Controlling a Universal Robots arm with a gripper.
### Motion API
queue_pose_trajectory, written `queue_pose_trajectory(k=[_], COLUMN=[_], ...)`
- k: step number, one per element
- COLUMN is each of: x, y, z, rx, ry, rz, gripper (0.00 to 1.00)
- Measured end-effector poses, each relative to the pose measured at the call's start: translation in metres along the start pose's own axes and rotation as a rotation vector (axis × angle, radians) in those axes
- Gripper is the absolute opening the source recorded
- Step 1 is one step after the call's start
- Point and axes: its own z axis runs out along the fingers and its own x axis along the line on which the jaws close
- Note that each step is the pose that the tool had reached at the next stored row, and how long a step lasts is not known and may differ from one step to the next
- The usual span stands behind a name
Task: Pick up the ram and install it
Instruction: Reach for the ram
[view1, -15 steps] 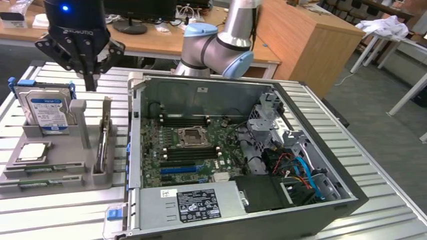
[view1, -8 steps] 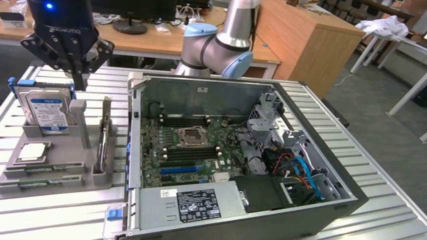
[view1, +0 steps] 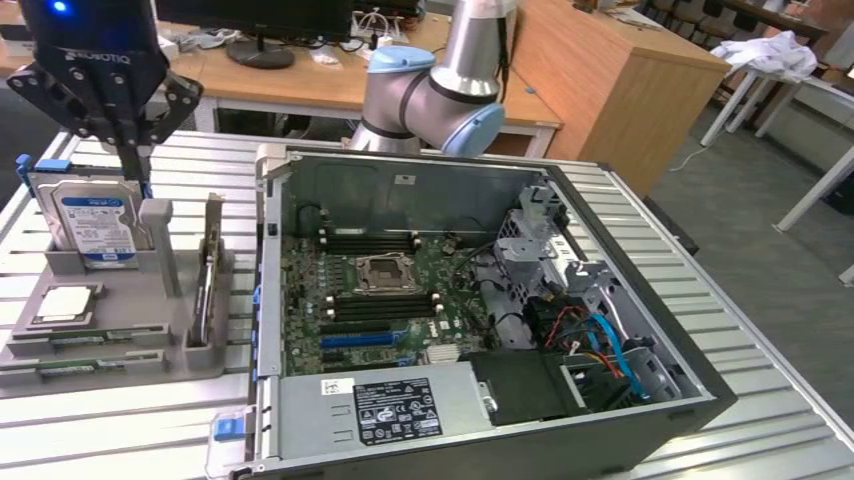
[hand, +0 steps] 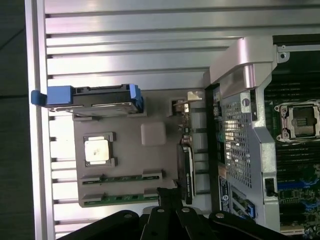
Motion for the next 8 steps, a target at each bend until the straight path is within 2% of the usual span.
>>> queue_pose_trajectory(k=[8], x=[0.015], y=[-0.0011], z=[-0.0004], rx=[0.0], ry=[0.0], rz=[0.0], gripper=[0.11])
